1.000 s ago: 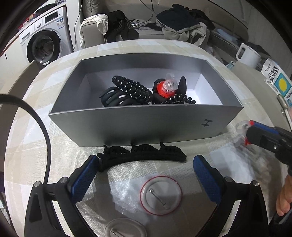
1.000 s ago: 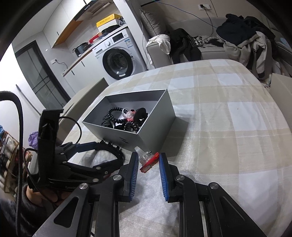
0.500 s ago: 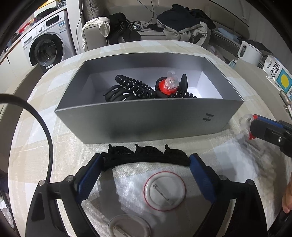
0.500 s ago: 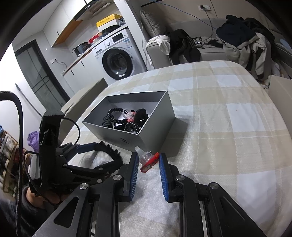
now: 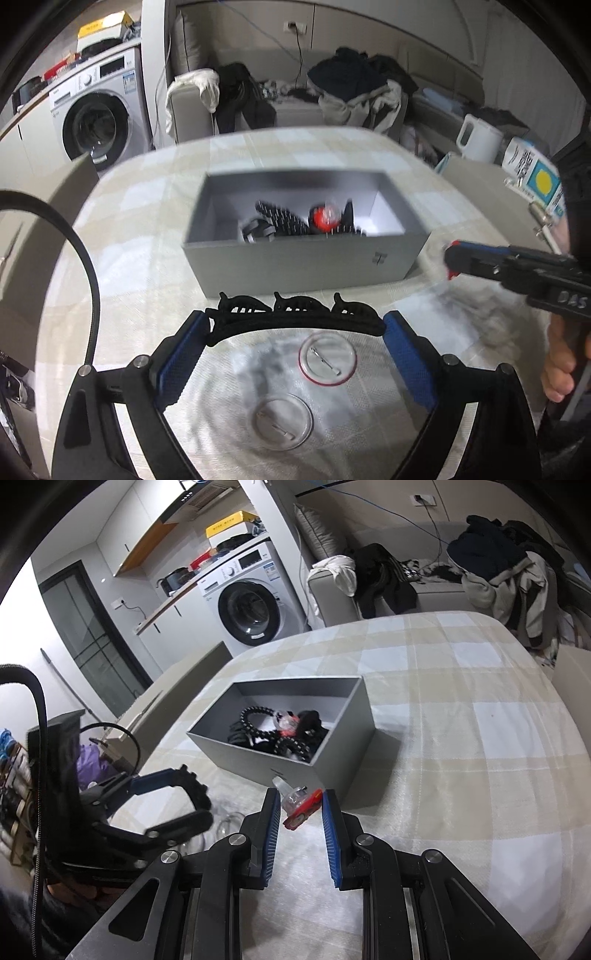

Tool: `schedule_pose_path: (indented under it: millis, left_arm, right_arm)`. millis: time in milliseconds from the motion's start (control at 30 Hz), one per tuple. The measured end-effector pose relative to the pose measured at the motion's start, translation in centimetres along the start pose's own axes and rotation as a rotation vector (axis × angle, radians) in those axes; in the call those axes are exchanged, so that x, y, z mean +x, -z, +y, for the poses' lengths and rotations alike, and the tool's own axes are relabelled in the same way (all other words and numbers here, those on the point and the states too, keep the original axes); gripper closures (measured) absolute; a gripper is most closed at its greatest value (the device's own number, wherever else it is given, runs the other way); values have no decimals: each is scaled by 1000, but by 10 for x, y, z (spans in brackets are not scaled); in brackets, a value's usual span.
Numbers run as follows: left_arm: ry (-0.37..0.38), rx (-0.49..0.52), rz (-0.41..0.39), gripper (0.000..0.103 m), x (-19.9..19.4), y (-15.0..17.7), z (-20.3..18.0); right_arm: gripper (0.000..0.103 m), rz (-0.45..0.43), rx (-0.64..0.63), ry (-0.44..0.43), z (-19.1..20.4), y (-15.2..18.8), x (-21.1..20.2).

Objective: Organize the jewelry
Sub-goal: 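Grasp the long black toothed hair clip with the left gripper while the right grasps the red plastic piece, then carry the toothed clip and red piece into the silver box with both grippers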

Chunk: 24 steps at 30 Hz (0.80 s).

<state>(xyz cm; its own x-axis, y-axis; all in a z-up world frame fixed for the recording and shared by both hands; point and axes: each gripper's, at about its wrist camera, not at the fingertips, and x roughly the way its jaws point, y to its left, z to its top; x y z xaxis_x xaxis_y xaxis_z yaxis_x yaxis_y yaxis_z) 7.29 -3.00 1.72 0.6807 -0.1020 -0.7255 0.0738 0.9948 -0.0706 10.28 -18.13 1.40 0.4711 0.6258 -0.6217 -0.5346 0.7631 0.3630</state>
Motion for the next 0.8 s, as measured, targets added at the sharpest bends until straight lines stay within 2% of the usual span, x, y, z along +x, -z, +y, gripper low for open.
schedule_pose_path:
  millis: [167, 400, 800]
  left_arm:
    - [19, -7, -60, 12, -12, -13, 6]
    - [1, 0, -117, 12, -9, -31, 14]
    - [-6, 13, -134, 12, 4, -47, 21]
  right_arm:
    - [81, -16, -3, -12, 4, -9, -2]
    - [81, -43, 26, -28, 3, -25, -4]
    - [81, -62, 35, -44, 5, -47, 8]
